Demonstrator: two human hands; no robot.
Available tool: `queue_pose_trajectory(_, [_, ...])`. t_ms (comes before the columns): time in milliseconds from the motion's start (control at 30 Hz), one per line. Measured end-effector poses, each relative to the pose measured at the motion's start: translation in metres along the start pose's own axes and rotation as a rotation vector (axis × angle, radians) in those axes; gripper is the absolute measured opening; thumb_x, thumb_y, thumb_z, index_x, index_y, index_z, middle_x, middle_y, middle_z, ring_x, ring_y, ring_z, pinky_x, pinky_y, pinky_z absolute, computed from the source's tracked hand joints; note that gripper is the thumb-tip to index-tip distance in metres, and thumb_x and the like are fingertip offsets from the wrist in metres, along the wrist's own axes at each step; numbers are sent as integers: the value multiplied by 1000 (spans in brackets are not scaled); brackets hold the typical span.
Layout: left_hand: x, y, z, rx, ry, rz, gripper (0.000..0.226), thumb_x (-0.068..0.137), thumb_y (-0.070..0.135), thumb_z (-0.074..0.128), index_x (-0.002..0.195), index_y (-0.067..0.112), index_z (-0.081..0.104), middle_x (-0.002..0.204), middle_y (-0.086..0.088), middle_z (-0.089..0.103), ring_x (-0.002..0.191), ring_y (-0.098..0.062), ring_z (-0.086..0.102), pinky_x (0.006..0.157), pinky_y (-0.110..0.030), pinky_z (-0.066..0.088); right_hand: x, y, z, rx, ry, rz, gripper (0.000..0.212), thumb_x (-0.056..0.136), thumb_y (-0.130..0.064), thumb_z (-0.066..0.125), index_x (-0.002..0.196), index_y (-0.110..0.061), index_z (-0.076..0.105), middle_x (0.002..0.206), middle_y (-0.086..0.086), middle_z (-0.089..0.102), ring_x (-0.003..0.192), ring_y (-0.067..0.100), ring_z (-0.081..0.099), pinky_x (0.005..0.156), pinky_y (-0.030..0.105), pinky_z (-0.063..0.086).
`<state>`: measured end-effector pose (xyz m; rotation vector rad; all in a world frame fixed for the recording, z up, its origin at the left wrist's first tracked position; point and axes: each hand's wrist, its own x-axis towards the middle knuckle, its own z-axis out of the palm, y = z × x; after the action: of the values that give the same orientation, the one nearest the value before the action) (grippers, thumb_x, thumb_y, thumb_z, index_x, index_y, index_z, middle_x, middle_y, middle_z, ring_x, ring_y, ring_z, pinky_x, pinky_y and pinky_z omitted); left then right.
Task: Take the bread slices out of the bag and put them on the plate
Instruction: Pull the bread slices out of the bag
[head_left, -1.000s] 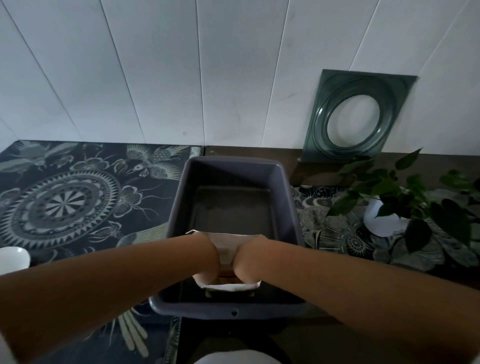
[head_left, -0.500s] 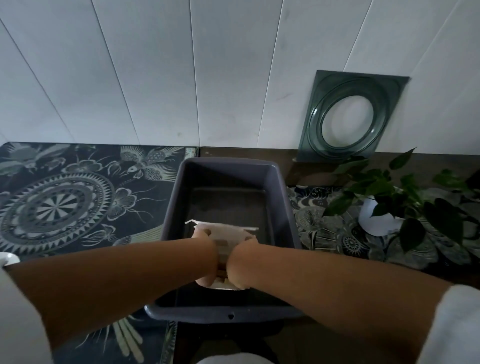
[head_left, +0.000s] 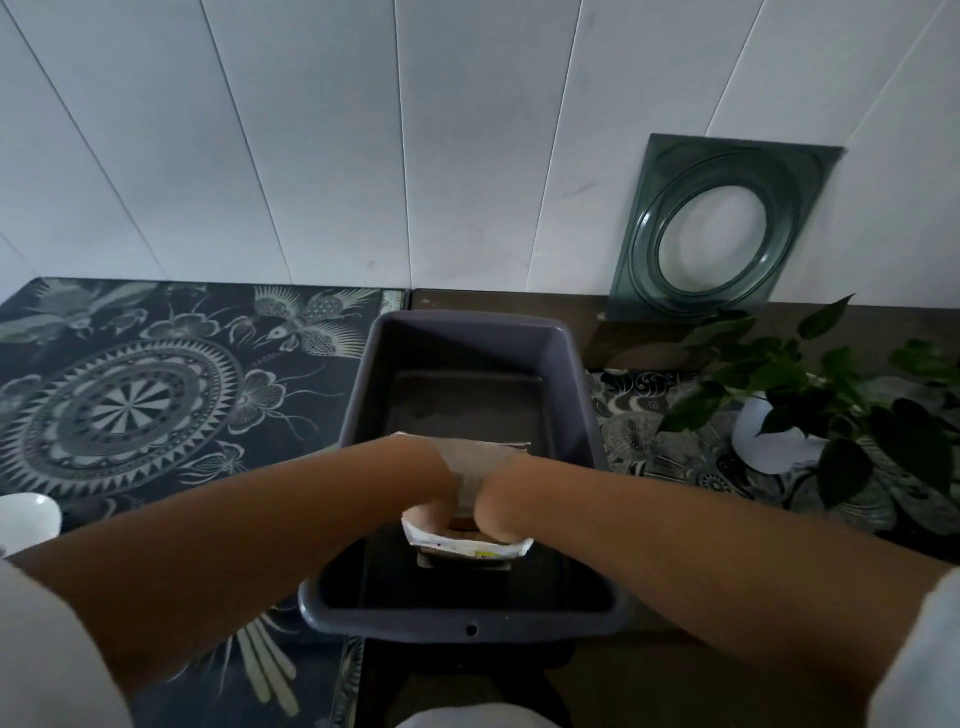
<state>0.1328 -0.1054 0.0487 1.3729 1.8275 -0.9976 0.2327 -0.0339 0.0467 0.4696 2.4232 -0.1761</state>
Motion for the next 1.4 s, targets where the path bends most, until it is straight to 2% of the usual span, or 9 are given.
queue_pose_trajectory(233, [-24,-4,1,-77,165,201,35,98,29,42,121,13,62,113,-12,64,99,-30,58,91,-41,44,3,-7,-19,-155,-189,-114,28,98,-21,44,119,-13,61,96,3,58,90,25,55,80,36,42])
queue_pose_trajectory(400, [-51,-26,43,23,646,333,43,85,53,47,120,30,58,115,1,68,114,-20,56,116,-51,19,20,-19,-35,29,-216,-90,36,96,-32,50,127,-14,57,106,5,54,105,28,54,87,38,38])
queue_pose_trajectory(533, [-49,-17,75,49,944,267,20,73,20,68,89,31,67,82,10,68,93,-16,62,111,-53,20,32,-31,-34,-43,-341,34,38,97,-29,51,131,-13,52,127,11,54,114,30,51,100,43,39])
queue_pose_trajectory(667, [-49,-14,89,-6,1081,206,22,57,19,76,69,32,62,64,15,60,81,-13,61,102,-50,31,33,-85,-18,0,-26,178,36,102,-11,26,124,-7,55,112,25,62,82,29,59,79,42,49])
queue_pose_trajectory(767, [-49,-14,97,-24,1090,182,27,54,21,79,76,32,67,69,15,65,87,-15,64,96,-56,43,54,-127,14,613,451,135,50,89,2,8,118,-7,48,78,29,60,55,31,52,58,46,51])
queue_pose_trajectory(833, [-49,-16,99,11,1082,158,27,58,27,78,82,36,71,78,19,68,98,-14,63,98,-57,40,53,-103,15,830,-2,111,46,98,-14,16,136,-7,42,112,29,61,94,43,58,87,56,47])
queue_pose_trajectory(900, [-48,-20,102,36,1106,145,22,61,31,76,81,39,71,81,21,68,107,-14,59,100,-59,37,72,-72,19,408,31,196,53,104,-32,30,150,-7,24,151,20,38,135,37,38,112,48,26])
queue_pose_trajectory(1000, [-42,-22,105,-6,1129,144,18,61,26,78,74,35,69,83,17,68,113,-18,58,101,-61,34,92,-40,30,-51,-50,71,72,93,-53,44,151,-15,24,152,14,41,137,33,40,111,52,31])
queue_pose_trajectory(1400, [-32,-22,105,-54,1120,52,21,76,47,64,95,39,63,144,-1,46,143,-41,21,109,-62,7,84,-29,38,149,191,-151,44,91,-38,53,128,-14,52,120,12,65,106,29,63,89,39,47])
